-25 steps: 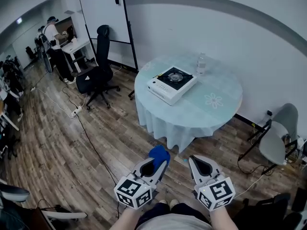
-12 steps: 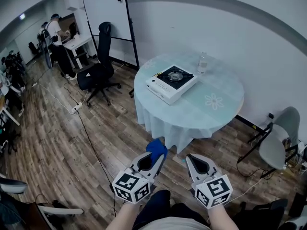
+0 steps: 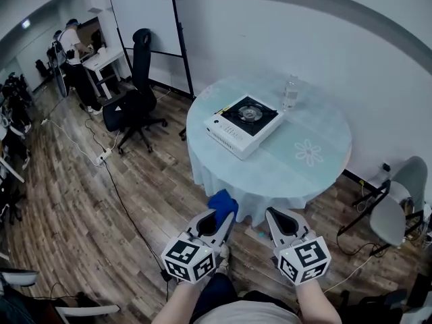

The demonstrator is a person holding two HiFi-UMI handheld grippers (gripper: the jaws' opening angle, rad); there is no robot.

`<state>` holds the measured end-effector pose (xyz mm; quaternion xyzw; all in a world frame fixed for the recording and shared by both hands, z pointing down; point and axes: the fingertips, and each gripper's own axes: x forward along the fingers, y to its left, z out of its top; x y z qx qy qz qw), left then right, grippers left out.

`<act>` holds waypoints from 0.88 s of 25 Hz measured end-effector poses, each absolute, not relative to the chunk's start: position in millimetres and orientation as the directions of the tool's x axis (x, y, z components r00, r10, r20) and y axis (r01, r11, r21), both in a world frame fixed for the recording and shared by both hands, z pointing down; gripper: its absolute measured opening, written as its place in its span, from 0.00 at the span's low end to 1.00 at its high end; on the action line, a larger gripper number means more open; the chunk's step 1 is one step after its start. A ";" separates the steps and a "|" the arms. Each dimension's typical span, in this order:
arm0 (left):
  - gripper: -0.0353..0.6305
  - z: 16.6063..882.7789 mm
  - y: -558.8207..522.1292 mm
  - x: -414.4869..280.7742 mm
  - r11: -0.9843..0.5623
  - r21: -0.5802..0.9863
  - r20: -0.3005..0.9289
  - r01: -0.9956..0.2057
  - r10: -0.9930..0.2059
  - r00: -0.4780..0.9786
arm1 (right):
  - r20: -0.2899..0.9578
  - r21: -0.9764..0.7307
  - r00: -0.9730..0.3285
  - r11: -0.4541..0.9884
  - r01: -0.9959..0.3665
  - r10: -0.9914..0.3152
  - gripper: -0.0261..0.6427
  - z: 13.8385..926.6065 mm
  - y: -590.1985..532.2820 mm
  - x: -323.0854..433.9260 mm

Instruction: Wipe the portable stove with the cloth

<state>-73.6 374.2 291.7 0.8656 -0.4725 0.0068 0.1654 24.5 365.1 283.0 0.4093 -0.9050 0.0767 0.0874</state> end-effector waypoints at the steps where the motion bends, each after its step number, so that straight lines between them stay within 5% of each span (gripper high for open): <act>1: 0.20 291.7 360.8 -77.1 -0.507 0.281 0.167 -0.815 -0.810 0.562 | 0.222 -0.068 -0.643 0.646 -0.761 -0.733 0.07 283.6 350.9 20.3; 22: 0.20 288.6 120.6 -158.6 -0.581 0.264 0.168 -0.770 -0.759 0.630 | 0.238 -0.092 -0.502 0.495 -0.864 -0.831 0.07 289.0 118.8 -52.5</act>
